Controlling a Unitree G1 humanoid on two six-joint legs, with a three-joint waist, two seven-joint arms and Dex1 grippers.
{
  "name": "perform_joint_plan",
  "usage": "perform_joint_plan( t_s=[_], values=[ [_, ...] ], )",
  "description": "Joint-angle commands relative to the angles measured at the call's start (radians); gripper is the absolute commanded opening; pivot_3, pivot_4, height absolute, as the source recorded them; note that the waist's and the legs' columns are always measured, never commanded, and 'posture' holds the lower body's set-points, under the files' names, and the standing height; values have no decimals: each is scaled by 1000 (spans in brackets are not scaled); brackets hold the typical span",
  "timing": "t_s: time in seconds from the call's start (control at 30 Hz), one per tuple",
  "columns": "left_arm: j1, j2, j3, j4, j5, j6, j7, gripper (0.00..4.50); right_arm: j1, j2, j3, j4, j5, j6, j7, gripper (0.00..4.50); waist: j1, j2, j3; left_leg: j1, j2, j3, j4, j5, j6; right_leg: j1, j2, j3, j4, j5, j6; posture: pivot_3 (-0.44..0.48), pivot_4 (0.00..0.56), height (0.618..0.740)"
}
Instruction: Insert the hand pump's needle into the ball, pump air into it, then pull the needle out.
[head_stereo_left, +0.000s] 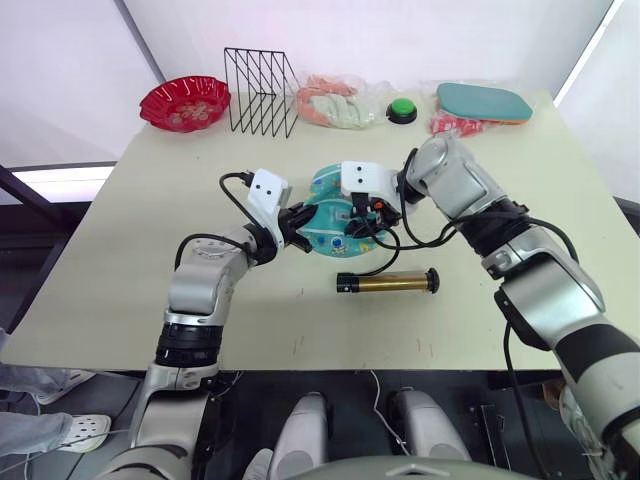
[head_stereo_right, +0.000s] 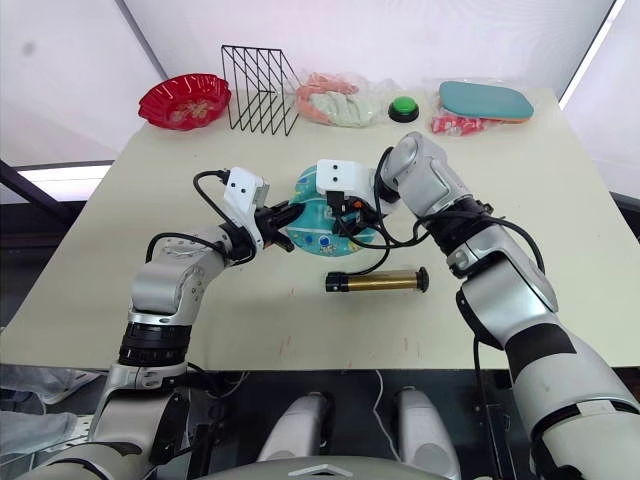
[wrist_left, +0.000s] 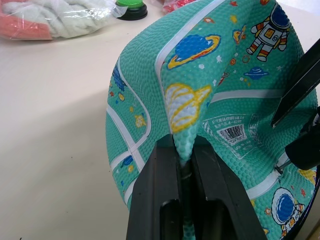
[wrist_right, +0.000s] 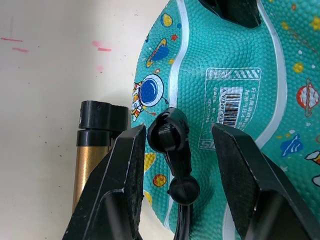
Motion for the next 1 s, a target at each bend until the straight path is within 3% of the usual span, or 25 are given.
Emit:
perform_joint_plan(
  t_s=[0.03,0.87,1.0],
  values=[
    [14,5,-22,-4,-8,19,-13,0,6,7,-15,-26,6,17,-5,2170,0,0,0,0,0,0,0,0,0,0,0,0,0,0,0,0,150,740],
    [7,8,-23,9,-7,14,-17,0,5,22,-31,-21,25,12,-28,2170,-2,0,0,0,0,0,8,0,0,0,0,0,8,0,0,0,150,740],
    [8,8,-23,8,-7,14,-16,0,5,22,-32,-25,27,15,-31,355,-2,0,0,0,0,0,9,0,0,0,0,0,9,0,0,0,150,740]
  ],
)
